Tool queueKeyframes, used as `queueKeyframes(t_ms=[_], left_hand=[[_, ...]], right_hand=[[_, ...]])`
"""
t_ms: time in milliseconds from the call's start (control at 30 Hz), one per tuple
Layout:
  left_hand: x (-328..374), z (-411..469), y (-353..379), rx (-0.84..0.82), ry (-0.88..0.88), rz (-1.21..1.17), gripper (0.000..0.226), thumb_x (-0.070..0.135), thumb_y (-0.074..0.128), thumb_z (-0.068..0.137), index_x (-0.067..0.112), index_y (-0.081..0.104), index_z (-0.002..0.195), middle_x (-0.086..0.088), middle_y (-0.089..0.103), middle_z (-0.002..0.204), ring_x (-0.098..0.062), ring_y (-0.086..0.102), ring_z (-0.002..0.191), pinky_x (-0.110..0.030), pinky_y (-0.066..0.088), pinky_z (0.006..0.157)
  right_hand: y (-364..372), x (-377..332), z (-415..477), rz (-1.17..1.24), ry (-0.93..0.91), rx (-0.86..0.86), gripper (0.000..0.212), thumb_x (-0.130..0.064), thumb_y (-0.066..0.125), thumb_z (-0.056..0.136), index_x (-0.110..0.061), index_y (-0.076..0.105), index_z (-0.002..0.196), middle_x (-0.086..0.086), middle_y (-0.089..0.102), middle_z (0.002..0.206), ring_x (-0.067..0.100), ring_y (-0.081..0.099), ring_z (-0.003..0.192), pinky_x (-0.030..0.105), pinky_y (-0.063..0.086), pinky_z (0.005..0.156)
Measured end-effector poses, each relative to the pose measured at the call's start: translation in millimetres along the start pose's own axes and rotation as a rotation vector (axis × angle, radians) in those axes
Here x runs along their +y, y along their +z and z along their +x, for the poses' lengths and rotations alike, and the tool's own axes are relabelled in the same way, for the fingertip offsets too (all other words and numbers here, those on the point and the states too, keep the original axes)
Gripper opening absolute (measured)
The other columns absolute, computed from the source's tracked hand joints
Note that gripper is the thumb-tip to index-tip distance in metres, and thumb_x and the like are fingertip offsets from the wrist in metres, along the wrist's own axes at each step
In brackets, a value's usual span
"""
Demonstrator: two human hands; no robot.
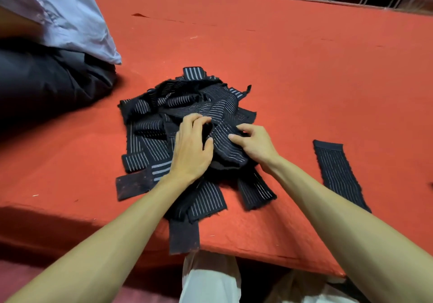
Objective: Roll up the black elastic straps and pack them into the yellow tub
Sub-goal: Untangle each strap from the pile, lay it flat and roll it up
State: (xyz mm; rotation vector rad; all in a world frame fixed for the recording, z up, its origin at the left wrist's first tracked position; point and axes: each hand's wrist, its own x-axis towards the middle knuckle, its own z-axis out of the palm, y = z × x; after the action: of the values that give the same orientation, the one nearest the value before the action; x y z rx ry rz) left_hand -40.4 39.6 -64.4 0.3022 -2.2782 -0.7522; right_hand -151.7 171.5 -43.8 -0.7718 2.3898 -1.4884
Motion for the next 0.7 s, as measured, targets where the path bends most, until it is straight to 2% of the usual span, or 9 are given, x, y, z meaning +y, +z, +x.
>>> queueKeyframes(t_ms=[67,133,200,233,267,367,467,567,700], left_hand=[[-6,14,1,-0.107,0.032,-0.026,0.055,0.001,0.049,0.088,0.011,0.041,0.142,-0.004,0.04,0.146,-0.015,0.034,0.137,-0.032,0.023,0.116],[-9,20,5,-0.225,-0.063,-0.16,0.058,0.0,0.04,0.093,0.015,0.032,0.149,0.0,0.036,0.153,-0.009,0.03,0.141,-0.03,0.019,0.12],[-14,16,12,-0.206,-0.145,-0.239,0.052,0.006,0.035,0.097,0.017,0.034,0.148,0.003,0.039,0.152,-0.006,0.033,0.139,-0.025,0.021,0.118],[-16,12,16,-0.175,-0.168,-0.241,0.049,0.011,0.033,0.099,0.018,0.036,0.147,0.003,0.041,0.15,-0.006,0.035,0.138,-0.023,0.023,0.116],[-19,8,20,-0.15,-0.185,-0.23,0.048,0.017,0.031,0.098,0.018,0.039,0.145,0.004,0.043,0.149,-0.007,0.037,0.137,-0.021,0.024,0.114],[-22,0,26,-0.126,-0.197,-0.201,0.051,0.025,0.026,0.096,0.019,0.041,0.144,0.004,0.044,0.148,-0.007,0.038,0.135,-0.016,0.023,0.11],[-22,1,24,-0.135,-0.218,-0.215,0.051,0.029,0.025,0.096,0.023,0.044,0.142,0.008,0.045,0.147,-0.005,0.04,0.133,-0.019,0.026,0.11],[-23,2,24,-0.131,-0.273,-0.202,0.054,0.039,0.02,0.096,0.024,0.046,0.141,0.01,0.047,0.145,-0.005,0.041,0.132,-0.02,0.027,0.108],[-25,2,29,-0.159,-0.262,-0.133,0.056,0.044,0.015,0.098,0.024,0.044,0.142,0.01,0.045,0.146,-0.006,0.039,0.134,-0.021,0.026,0.108]], right_hand=[[2,-3,7,-0.102,-0.022,0.018,0.003,-0.017,0.072,0.082,-0.018,0.072,0.085,-0.007,0.073,0.087,0.013,0.067,0.087,0.03,0.051,0.083],[8,-5,17,-0.137,-0.02,0.006,0.017,-0.01,0.073,0.079,-0.017,0.071,0.094,-0.004,0.072,0.094,0.013,0.066,0.091,0.027,0.049,0.086],[15,-5,26,-0.108,-0.028,0.002,0.039,-0.004,0.073,0.076,-0.014,0.067,0.113,0.0,0.07,0.111,0.013,0.064,0.105,0.029,0.047,0.097],[18,-5,29,-0.077,-0.029,0.003,0.042,-0.005,0.072,0.076,-0.013,0.065,0.117,-0.001,0.068,0.115,0.012,0.062,0.108,0.029,0.046,0.1],[21,-5,32,-0.043,-0.029,0.007,0.039,-0.008,0.072,0.079,-0.014,0.065,0.117,-0.003,0.068,0.113,0.01,0.062,0.106,0.026,0.046,0.099],[28,-4,35,0.019,-0.055,0.041,0.023,-0.024,0.073,0.084,-0.013,0.068,0.103,-0.006,0.067,0.097,0.006,0.059,0.088,0.02,0.045,0.082],[31,0,32,0.089,-0.109,0.092,0.009,-0.014,0.071,0.086,-0.012,0.063,0.09,-0.007,0.062,0.081,0.006,0.056,0.075,0.022,0.043,0.073],[19,7,19,0.232,-0.134,0.068,0.018,-0.003,0.066,0.088,-0.016,0.056,0.08,-0.006,0.055,0.075,0.005,0.05,0.07,0.02,0.041,0.07],[-9,19,-3,0.346,-0.124,-0.049,0.02,0.0,0.059,0.092,-0.016,0.054,0.082,-0.001,0.057,0.077,0.003,0.052,0.068,0.016,0.042,0.066]])
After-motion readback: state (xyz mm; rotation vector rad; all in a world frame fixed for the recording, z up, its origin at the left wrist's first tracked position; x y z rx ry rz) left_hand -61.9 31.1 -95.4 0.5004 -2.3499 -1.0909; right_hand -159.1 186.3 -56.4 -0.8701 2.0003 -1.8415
